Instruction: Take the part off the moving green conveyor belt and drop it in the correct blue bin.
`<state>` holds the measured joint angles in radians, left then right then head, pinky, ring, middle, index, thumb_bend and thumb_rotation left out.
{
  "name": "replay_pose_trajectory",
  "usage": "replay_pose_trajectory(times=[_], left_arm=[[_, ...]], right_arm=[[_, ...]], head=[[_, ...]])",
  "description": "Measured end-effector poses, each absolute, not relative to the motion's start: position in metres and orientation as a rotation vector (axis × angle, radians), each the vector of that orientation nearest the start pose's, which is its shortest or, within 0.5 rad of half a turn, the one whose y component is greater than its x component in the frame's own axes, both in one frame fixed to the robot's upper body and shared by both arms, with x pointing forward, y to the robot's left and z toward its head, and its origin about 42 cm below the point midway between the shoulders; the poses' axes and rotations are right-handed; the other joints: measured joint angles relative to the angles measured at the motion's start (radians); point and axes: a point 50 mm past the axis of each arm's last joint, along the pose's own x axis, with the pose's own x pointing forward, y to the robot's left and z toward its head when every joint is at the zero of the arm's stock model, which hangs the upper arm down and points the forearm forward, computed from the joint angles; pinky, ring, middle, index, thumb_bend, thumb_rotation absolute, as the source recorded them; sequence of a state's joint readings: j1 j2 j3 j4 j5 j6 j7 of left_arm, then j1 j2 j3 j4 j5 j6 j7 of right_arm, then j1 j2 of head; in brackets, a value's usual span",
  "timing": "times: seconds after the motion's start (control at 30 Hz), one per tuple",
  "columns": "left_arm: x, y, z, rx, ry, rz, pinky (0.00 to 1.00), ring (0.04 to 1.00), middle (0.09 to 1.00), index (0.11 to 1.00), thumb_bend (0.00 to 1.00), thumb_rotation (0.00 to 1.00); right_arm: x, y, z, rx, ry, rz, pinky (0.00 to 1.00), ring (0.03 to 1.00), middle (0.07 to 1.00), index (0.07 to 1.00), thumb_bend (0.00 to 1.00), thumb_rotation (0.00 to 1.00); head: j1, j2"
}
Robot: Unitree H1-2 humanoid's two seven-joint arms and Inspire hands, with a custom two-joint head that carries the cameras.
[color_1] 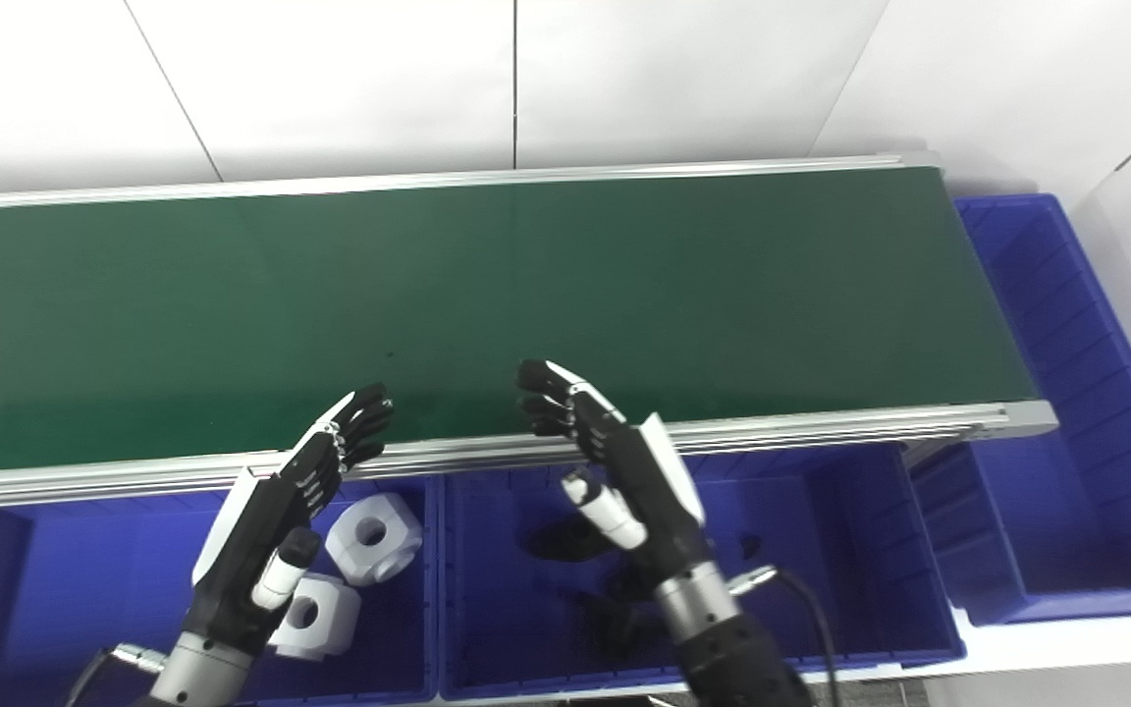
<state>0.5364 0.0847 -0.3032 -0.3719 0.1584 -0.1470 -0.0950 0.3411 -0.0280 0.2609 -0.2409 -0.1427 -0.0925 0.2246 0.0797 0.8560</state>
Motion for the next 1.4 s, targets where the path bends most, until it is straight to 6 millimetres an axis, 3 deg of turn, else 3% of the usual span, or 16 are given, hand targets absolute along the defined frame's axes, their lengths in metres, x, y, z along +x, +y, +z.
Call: replay_pose_trajectory(times=[0.37,0.7,0.93,1.23,1.4], left_arm=[[0.097,0.167,0.099,0.132,0.011,-0.302,0.88,0.911,0.909,0.912,0.79,1.00],[0.094,0.156,0.093,0.146,0.024,-0.311,0.90,0.931,0.913,0.910,0.82,1.00],[0.096,0.143,0.093,0.127,0.028,-0.310,0.91,0.939,0.918,0.907,0.86,1.00],[0.095,0.144,0.088,0.130,0.045,-0.311,0.92,0.943,0.924,0.914,0.86,1.00],[0.094,0.147,0.086,0.132,0.049,-0.312,0.92,0.940,0.920,0.910,0.85,1.00]], right_arm=[[0.163,-0.154,0.062,-0.093,0.035,0.378,0.90,0.902,0.911,0.898,0.99,1.00],[0.165,-0.163,0.048,-0.089,-0.001,0.399,0.93,0.923,0.919,0.900,0.99,1.00],[0.167,-0.172,0.044,-0.109,-0.015,0.418,0.89,0.901,0.906,0.892,0.98,1.00],[0.166,-0.171,0.041,-0.112,-0.030,0.422,0.89,0.886,0.898,0.882,0.98,0.99],[0.160,-0.168,0.041,-0.132,-0.063,0.419,0.83,0.857,0.872,0.865,0.98,1.00]], head=[[0.052,-0.023],[0.163,-0.066],[0.164,-0.071],[0.126,-0.089],[0.109,-0.104]])
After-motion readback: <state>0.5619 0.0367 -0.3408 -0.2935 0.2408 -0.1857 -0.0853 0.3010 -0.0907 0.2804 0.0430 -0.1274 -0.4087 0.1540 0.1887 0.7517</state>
